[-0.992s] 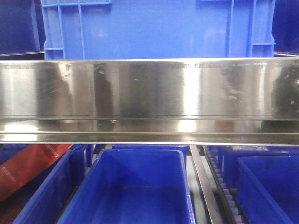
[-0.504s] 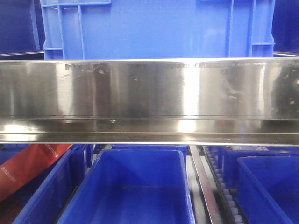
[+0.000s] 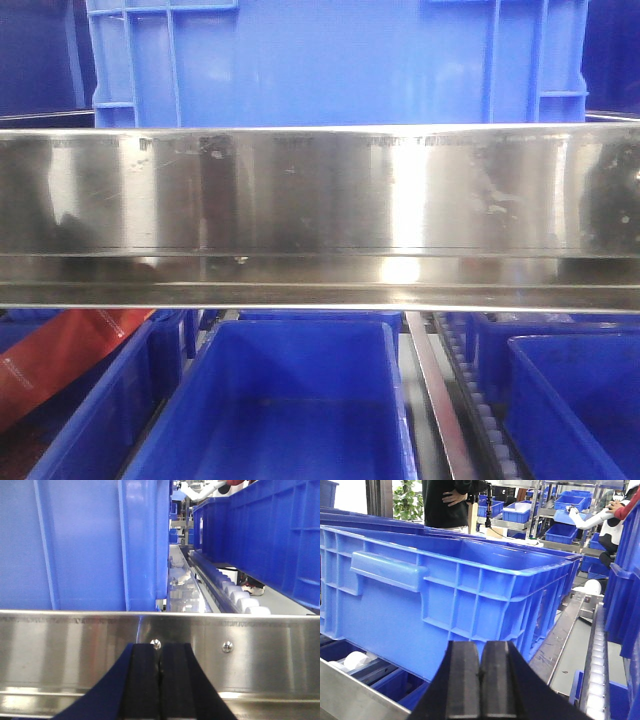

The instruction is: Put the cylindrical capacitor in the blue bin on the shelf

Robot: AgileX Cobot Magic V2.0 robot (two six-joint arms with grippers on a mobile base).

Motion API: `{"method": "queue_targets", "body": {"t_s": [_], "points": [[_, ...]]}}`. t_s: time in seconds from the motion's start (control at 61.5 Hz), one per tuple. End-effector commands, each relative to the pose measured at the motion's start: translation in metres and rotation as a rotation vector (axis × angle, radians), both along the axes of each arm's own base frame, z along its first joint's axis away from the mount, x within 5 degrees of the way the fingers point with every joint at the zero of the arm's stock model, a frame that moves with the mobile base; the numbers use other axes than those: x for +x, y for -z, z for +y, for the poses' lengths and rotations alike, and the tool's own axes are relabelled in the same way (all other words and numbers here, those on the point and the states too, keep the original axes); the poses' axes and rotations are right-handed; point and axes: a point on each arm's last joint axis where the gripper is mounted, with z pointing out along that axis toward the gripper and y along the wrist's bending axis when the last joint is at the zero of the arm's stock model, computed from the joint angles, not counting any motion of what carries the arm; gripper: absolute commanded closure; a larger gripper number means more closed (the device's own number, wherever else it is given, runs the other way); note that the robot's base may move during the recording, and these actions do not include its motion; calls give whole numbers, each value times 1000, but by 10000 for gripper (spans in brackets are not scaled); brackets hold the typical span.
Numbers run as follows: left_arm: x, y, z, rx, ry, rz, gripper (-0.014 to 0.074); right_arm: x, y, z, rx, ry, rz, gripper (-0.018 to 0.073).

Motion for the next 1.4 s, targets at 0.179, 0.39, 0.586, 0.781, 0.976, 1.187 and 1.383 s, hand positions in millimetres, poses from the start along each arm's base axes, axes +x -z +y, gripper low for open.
{"method": "queue_targets", "body": {"t_s": [0.179, 0.39, 0.586, 0.781, 0.976, 1.187, 1.383], "points": [[-1, -3, 0, -20, -2, -31, 707, -1, -2, -1, 4, 3, -26, 722], [-1, -3, 0, -20, -2, -31, 707, -1, -2, -1, 4, 3, -26, 722], [-1, -3, 0, -20, -2, -31, 707, 0, 0, -1, 2, 3, -22, 722], [-1, -3, 0, -20, -2, -31, 707, 1, 13, -6, -3, 68, 6, 722], [-1, -3, 0, -20, -2, -31, 707, -7, 37, -26, 43, 290, 4, 722], [-1, -3, 0, -20, -2, -31, 707, -18, 74, -37, 99, 448, 2, 722], [-1, -3, 0, -20, -2, -31, 707, -20, 107, -38, 98, 470, 35, 722]]}}
